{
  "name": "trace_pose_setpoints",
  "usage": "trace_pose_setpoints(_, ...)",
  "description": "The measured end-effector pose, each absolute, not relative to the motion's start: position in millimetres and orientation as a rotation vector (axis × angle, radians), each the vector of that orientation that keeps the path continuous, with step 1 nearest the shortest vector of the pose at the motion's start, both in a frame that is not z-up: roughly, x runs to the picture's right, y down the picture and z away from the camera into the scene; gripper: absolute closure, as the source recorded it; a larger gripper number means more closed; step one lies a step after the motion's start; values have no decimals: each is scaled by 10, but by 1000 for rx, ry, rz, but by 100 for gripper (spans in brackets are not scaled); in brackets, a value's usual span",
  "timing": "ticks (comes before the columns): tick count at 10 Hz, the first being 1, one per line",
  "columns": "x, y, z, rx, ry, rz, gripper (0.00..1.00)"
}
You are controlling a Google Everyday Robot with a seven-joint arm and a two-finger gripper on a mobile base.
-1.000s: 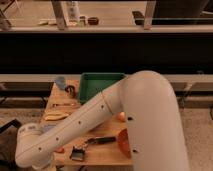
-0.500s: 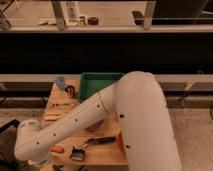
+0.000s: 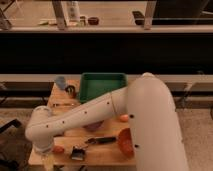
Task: Place pepper in table surface
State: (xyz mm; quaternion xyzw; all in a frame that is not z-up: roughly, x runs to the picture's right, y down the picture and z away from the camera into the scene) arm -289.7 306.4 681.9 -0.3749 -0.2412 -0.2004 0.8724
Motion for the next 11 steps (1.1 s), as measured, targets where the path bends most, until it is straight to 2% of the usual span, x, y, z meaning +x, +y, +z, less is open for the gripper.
trace_pose_setpoints(5, -2808, 3158, 6968, -828, -612, -311, 20)
trace_pose_setpoints(11, -2928, 3147, 6960, -787, -601, -339, 20)
